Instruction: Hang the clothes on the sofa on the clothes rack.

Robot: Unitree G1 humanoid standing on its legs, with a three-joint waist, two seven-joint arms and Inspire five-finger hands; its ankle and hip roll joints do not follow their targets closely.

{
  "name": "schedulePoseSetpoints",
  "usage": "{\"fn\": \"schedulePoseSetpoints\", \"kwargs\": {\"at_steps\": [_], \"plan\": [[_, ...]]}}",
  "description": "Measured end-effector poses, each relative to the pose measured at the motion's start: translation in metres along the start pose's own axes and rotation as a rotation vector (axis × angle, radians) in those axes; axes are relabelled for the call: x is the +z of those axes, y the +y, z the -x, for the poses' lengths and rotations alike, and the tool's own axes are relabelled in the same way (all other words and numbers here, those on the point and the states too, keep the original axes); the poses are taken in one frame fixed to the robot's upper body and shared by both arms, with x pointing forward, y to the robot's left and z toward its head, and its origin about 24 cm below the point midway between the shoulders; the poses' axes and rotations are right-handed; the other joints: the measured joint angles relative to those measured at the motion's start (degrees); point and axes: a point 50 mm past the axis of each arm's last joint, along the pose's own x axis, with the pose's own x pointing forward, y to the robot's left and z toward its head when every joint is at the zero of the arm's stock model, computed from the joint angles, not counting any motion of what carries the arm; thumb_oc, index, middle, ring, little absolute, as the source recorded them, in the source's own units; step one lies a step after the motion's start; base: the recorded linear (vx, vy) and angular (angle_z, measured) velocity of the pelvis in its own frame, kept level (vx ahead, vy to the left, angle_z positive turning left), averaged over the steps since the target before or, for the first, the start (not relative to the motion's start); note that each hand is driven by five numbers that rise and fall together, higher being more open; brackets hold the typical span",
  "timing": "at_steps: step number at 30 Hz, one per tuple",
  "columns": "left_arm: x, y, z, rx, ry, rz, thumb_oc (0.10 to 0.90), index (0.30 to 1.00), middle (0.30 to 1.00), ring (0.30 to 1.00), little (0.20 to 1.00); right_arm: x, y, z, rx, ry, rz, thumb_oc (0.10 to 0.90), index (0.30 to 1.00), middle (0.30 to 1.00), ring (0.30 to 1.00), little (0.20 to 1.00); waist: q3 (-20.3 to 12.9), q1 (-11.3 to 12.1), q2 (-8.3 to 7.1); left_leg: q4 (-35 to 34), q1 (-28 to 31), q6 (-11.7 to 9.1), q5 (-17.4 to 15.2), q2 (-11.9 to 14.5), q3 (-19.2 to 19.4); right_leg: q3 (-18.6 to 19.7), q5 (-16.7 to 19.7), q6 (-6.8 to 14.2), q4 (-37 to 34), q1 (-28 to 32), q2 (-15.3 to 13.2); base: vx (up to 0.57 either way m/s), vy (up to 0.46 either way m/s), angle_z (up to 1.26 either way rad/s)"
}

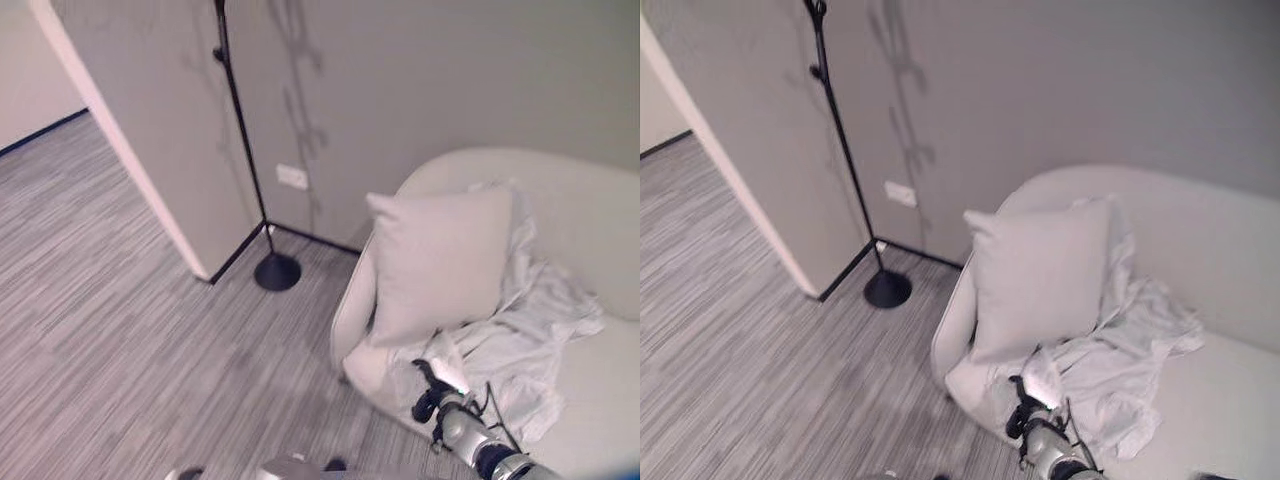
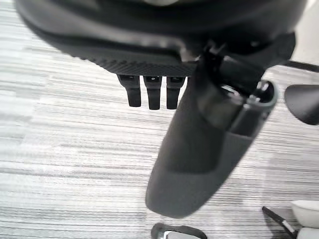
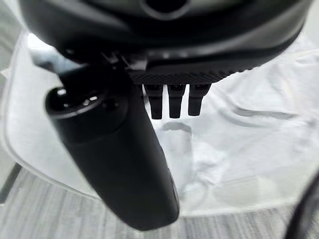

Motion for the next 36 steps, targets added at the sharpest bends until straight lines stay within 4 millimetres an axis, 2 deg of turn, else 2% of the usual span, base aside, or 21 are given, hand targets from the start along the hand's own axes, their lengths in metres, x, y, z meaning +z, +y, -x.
{"fn": "schedulePoseSetpoints", "kwargs": {"at_steps": [1, 2, 3, 4, 5, 6, 8, 9, 11, 12, 13, 14, 15, 16, 17, 20, 22, 24, 28, 30, 36], "plan": [[0.014, 0.011, -0.004, 0.016, -0.056, -0.039, 0.8, 0.9, 0.9, 0.9, 0.9, -0.01, 0.002, 0.001, 0.023, 0.035, 0.015, 0.8, 0.9, 0.9, 0.9, 0.9, -0.1, -0.3, -0.86, -0.1, 1.0, 1.3, -0.1, -0.8, -2.1, 0.1, -0.9, 0.8, 9.4, -4.6, -1.1, 0.2, 0.206, 0.77], [0.028, 0.015, -0.006, 0.013, -0.118, -0.099, 0.8, 0.9, 0.9, 0.9, 0.9, -0.024, 0.0, 0.002, 0.037, 0.071, 0.053, 0.8, 0.9, 0.9, 0.9, 0.9, 0.3, 0.2, -1.1, 0.3, 1.5, 2.8, -0.4, -1.9, -3.4, 0.0, -1.4, -0.1, 20.1, -9.2, -2.9, 0.13, 0.072, 0.77], [0.039, 0.014, -0.007, -0.004, -0.155, -0.151, 0.8, 0.9, 0.9, 0.9, 0.9, -0.035, -0.003, 0.003, 0.039, 0.11, 0.075, 0.8, 0.9, 0.9, 0.9, 0.9, 0.6, 0.5, -0.69, 0.4, 2.6, 3.2, -0.4, -2.1, -4.1, -0.5, -1.7, -0.4, 25.1, -11.7, -3.4, 0.08, 0.024, 0.58], [0.041, 0.012, -0.007, -0.015, -0.169, -0.161, 0.8, 0.9, 0.9, 0.9, 0.9, -0.041, -0.003, 0.004, 0.042, 0.127, 0.082, 0.8, 0.9, 0.9, 0.9, 0.9, 0.7, 0.6, 0.23, 0.6, 2.8, 3.3, -0.4, -2.0, -4.7, -1.0, -2.1, -0.9, 23.9, -12.5, -3.3, 0.01, -0.134, 0.54], [0.056, 0.011, -0.008, -0.023, -0.225, -0.178, 0.8, 0.9, 0.9, 0.9, 0.9, -0.048, -0.01, 0.004, 0.031, 0.138, 0.101, 0.8, 0.9, 0.9, 0.9, 0.9, 0.5, 0.4, 0.74, 0.7, 2.6, 3.0, -0.5, -1.8, -5.8, -1.3, -2.2, -0.9, 15.2, -13.1, -1.7, 0.01, -0.177, 0.71], [0.078, 0.012, -0.009, -0.015, -0.279, -0.194, 0.8, 0.9, 0.9, 0.9, 0.9, -0.058, -0.021, 0.005, 0.008, 0.142, 0.105, 0.8, 0.9, 0.9, 0.9, 0.9, 1.5, -0.4, 1.44, 0.7, 1.7, 1.4, -0.1, -1.5, -7.8, -0.2, -2.2, -1.5, 2.7, -13.5, 1.5, 0.06, -0.241, 0.95], [0.088, 0.016, -0.009, -0.006, -0.325, -0.205, 0.8, 0.9, 0.9, 0.9, 0.9, -0.061, -0.028, 0.004, -0.015, 0.142, 0.092, 0.8, 0.9, 0.9, 0.9, 0.9, 1.5, -1.8, 1.24, -0.1, 1.4, 0.9, 0.0, -1.7, -9.8, -0.6, -1.6, -1.2, -3.2, -14.5, 3.2, 0.13, -0.137, 0.74], [0.087, 0.017, -0.009, 0.003, -0.33, -0.185, 0.8, 0.9, 0.9, 0.9, 0.9, -0.063, -0.03, 0.004, -0.017, 0.154, 0.098, 0.8, 0.9, 0.9, 0.9, 0.9, 1.1, -1.9, 0.28, -0.8, 2.2, 0.9, 0.1, -2.0, -9.9, -2.6, 0.7, -2.0, -7.1, -14.6, 4.9, 0.1, -0.105, 0.21], [0.076, 0.017, -0.009, 0.01, -0.297, -0.144, 0.8, 0.9, 0.9, 0.9, 0.9, -0.059, -0.032, 0.003, -0.023, 0.134, 0.111, 0.8, 0.9, 0.9, 0.9, 0.9, -0.1, -2.3, -1.55, -0.7, 1.8, 0.7, 0.0, -3.6, -9.8, -2.2, 7.0, -5.3, -15.1, -12.7, 7.1, 0.05, -0.104, 0.14], [0.068, 0.013, -0.007, -0.002, -0.281, -0.143, 0.8, 0.9, 0.9, 0.9, 0.9, -0.061, -0.033, 0.004, -0.021, 0.141, 0.12, 0.8, 0.9, 0.9, 0.9, 0.9, 0.1, -1.7, -2.59, 0.9, 1.3, -1.2, -1.2, -5.2, -8.8, -1.7, 12.3, -6.7, -19.8, -10.3, 6.8, -0.05, -0.13, 0.0], [0.066, 0.011, -0.007, -0.005, -0.273, -0.138, 0.8, 0.9, 0.9, 0.9, 0.9, -0.06, -0.035, 0.002, -0.024, 0.14, 0.121, 0.8, 0.9, 0.9, 0.9, 0.9, 0.8, -0.9, -3.48, 4.9, -1.0, -3.1, -2.7, -7.0, -7.4, -1.0, 12.8, -6.8, -19.7, -10.4, 5.0, -0.06, -0.126, 0.14], [0.07, 0.014, -0.008, -0.002, -0.291, -0.149, 0.8, 0.9, 0.9, 0.9, 0.9, -0.059, -0.037, 0.002, -0.034, 0.143, 0.125, 0.8, 0.9, 0.9, 0.9, 0.9, 2.7, -1.1, -6.13, 16.7, -9.2, -2.8, -7.2, -10.4, -6.9, -2.2, 13.3, -6.2, -19.7, -11.6, 1.8, -0.05, -0.088, 0.45], [0.081, 0.022, -0.008, 0.018, -0.332, -0.149, 0.8, 0.9, 0.9, 0.9, 0.9, -0.06, -0.038, 0.002, -0.036, 0.148, 0.126, 0.8, 0.9, 0.9, 0.9, 0.9, 3.5, -1.3, -7.23, 19.3, -14.0, -1.8, -9.5, -9.5, -7.7, -2.6, 13.3, -6.2, -19.7, -12.7, 0.5, -0.04, -0.072, 0.88], [0.092, 0.03, -0.009, 0.05, -0.368, -0.13, 0.8, 0.9, 0.9, 0.9, 0.9, -0.061, -0.044, 0.001, -0.041, 0.151, 0.13, 0.8, 0.9, 0.9, 0.9, 0.9, 4.7, -1.4, -7.32, 14.7, -18.3, -4.0, -8.8, -2.7, -8.2, -3.2, 13.4, -5.9, -19.6, -13.7, 1.4, -0.06, -0.062, 0.49], [0.083, 0.032, -0.009, 0.063, -0.338, -0.125, 0.8, 0.9, 0.9, 0.9, 0.9, -0.058, -0.045, -0.001, -0.044, 0.147, 0.14, 0.8, 0.9, 0.9, 0.9, 0.9, 5.8, -0.1, -7.09, 7.8, -17.2, -8.7, -2.1, 2.8, -5.0, -2.5, 12.6, -4.3, -19.7, -13.3, 2.2, -0.09, -0.078, 0.05], [0.068, 0.032, -0.009, 0.06, -0.287, -0.14, 0.8, 0.9, 0.9, 0.9, 0.9, -0.062, -0.043, 0.001, -0.028, 0.14, 0.211, 0.8, 0.9, 0.9, 0.9, 0.9, 7.0, 0.5, -7.07, 5.6, -16.5, -8.4, -0.3, 1.8, -4.9, -2.7, 13.5, -2.9, -20.0, -13.5, 0.7, -0.08, -0.049, -0.05], [0.074, 0.036, -0.01, 0.075, -0.301, -0.141, 0.8, 0.9, 0.9, 0.9, 0.9, -0.061, -0.046, 0.0, -0.035, 0.132, 0.236, 0.8, 0.9, 0.9, 0.9, 0.9, 7.6, 1.4, -7.26, 5.6, -18.0, -7.8, -0.5, 0.8, -4.4, -3.2, 12.7, -3.3, -20.0, -14.9, -0.2, -0.05, -0.045, -0.07], [0.081, 0.042, -0.01, 0.103, -0.324, -0.131, 0.8, 0.9, 0.9, 0.9, 0.9, -0.05, -0.048, -0.002, -0.042, 0.08, 0.291, 0.8, 0.9, 0.9, 0.9, 0.9, 8.0, 1.4, -6.8, 6.0, -20.3, -7.7, 0.0, 0.5, -4.5, -3.0, 12.6, -3.0, -20.0, -16.9, -0.3, -0.03, -0.041, 0.02], [0.091, 0.05, -0.01, 0.15, -0.358, -0.103, 0.8, 0.9, 0.9, 0.9, 0.9, -0.012, -0.048, -0.003, -0.076, -0.127, 0.355, 0.8, 0.9, 0.9, 0.9, 0.9, 9.5, 1.4, -5.02, 6.8, -23.6, -8.5, 0.4, 0.7, -4.9, -2.8, 13.0, -2.4, -19.7, -19.8, 0.6, -0.02, -0.039, 0.02], [0.092, 0.051, -0.009, 0.169, -0.365, -0.092, 0.8, 0.9, 0.9, 0.9, 0.9, -0.004, -0.043, 0.0, -0.081, -0.179, 0.381, 0.8, 0.9, 0.9, 0.9, 0.9, 9.8, 1.5, -4.79, 6.6, -24.2, -8.8, 0.5, 1.3, -5.0, -2.6, 13.1, -2.4, -19.7, -20.6, 1.3, 0.0, -0.031, 0.0], [0.086, 0.05, -0.008, 0.187, -0.359, -0.085, 0.8, 0.9, 0.9, 0.9, 0.9, -0.01, -0.035, 0.012, -0.091, -0.239, 0.504, 0.8, 0.9, 0.9, 0.9, 0.9, 10.7, 1.4, -6.05, 6.6, -21.9, -9.3, 0.0, 2.5, -4.0, -1.3, 13.2, -2.7, -20.0, -19.0, 2.4, -0.04, -0.066, -0.11]]}}
